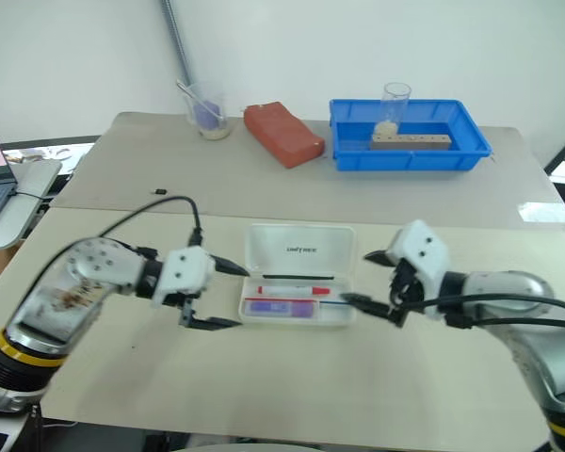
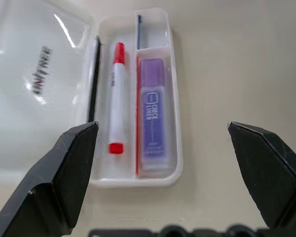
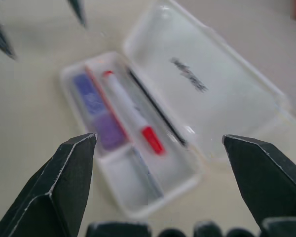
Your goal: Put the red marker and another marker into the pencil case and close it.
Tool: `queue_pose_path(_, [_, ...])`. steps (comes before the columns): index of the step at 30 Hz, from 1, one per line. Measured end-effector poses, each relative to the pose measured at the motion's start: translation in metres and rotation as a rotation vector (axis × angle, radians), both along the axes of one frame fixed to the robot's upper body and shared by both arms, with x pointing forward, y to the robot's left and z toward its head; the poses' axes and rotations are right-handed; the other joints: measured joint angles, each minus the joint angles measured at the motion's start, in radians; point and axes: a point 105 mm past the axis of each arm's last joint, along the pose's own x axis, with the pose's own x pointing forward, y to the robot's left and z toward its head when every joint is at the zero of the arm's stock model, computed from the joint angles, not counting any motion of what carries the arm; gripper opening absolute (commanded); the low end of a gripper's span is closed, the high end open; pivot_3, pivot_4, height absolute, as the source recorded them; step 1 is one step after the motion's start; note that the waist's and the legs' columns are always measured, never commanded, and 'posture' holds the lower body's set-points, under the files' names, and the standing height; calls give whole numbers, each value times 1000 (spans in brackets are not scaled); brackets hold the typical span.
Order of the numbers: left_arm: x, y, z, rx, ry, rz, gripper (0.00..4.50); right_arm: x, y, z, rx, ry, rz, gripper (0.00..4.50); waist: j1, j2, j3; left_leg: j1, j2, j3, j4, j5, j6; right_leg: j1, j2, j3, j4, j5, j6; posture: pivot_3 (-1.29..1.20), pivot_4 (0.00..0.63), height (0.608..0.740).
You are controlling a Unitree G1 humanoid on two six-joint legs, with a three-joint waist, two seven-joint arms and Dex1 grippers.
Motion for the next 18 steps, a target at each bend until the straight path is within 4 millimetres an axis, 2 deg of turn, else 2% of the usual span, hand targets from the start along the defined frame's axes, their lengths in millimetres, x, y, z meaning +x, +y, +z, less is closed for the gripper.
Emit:
queue_pose_path(2, [9,-2,35,-119,-61,12,4464,10,-29,-3,-58,1,-78,4500,8,0,0,0,0,0,2,0,0,-1,-1,0,-2,0,1,0,150,740])
queue_pose_path(3, [12,-9,54,-202,-98,-2,4464,16,-51,-8,-100,15,-132,4500,12,0,0,0,-1,0,3,0,0,1,-2,0,-3,0,1,0,150,740])
queue_pose_path(5, [11,-17,65,-261,-122,-28,4464,22,-75,-13,-143,27,-185,4500,11,1,0,1,-1,1,3,-1,1,5,-1,0,-8,1,2,0,150,740])
queue_pose_path(7, [8,-29,66,-312,-109,-63,4464,29,-96,-24,-182,51,-216,4500,6,2,0,1,-2,1,4,-2,4,10,-1,2,-9,1,2,0,150,740])
queue_pose_path(11, [-5,-50,62,-320,-97,-148,4464,40,-114,-46,-248,135,-209,4500,-13,6,1,1,-2,1,4,-2,4,9,0,3,-9,2,2,0,150,740])
queue_pose_path(18, [-14,-56,63,-349,-94,-175,4464,56,-119,-57,-242,228,-194,4500,-14,10,2,7,-2,1,4,-2,4,15,0,4,-9,1,3,0,150,740])
